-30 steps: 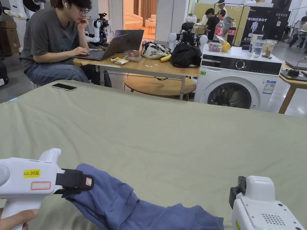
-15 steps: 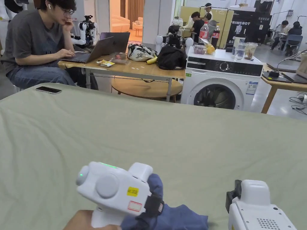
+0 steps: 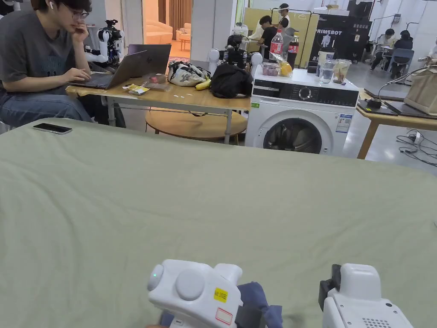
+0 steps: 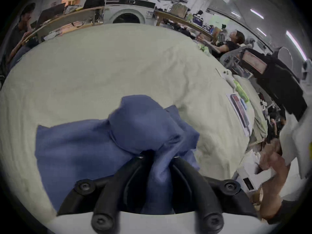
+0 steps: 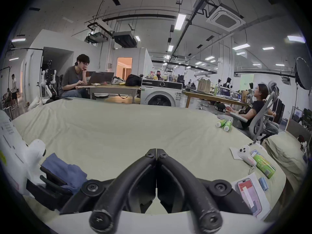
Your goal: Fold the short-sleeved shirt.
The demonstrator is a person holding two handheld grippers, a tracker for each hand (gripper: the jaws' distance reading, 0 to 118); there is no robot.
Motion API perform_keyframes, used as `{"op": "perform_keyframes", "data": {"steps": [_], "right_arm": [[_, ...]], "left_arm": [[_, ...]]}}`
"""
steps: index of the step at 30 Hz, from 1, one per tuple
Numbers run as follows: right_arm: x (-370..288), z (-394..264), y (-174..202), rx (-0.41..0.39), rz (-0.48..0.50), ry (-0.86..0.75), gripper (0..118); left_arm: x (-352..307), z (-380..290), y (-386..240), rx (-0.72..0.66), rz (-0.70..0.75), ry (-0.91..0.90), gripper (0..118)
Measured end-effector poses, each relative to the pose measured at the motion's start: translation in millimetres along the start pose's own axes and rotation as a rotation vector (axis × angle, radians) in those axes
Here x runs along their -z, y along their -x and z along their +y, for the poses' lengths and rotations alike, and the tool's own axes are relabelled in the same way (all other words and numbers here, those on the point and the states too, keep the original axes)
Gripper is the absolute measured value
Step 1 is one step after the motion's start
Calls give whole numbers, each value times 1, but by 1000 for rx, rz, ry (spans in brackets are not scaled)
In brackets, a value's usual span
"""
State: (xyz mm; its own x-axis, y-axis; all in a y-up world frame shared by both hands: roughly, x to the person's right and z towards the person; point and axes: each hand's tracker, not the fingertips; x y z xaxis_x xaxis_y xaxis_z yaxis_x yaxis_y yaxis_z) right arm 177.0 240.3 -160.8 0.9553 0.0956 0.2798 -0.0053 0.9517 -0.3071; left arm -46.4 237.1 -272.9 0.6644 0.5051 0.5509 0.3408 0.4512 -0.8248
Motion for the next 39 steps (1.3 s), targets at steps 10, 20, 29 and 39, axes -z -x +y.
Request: {"op": "perform_keyframes", "data": {"steps": [10,20,29,39], "right_arm": [[-2,-2,-1,22,10,8,0],[1,-2,-4,20,13,12,0],[9,-4,-8,54,12,1,0],[20,6,3,86,22,-29,0]], "left_arm": [[-20,13,36,-141,-117,-136,47],[89,-9,37,-263,-229,-2,2],[40,-3,22,-150,-169,-96,0],[-110,-43,52,87,387,-755,0]]}}
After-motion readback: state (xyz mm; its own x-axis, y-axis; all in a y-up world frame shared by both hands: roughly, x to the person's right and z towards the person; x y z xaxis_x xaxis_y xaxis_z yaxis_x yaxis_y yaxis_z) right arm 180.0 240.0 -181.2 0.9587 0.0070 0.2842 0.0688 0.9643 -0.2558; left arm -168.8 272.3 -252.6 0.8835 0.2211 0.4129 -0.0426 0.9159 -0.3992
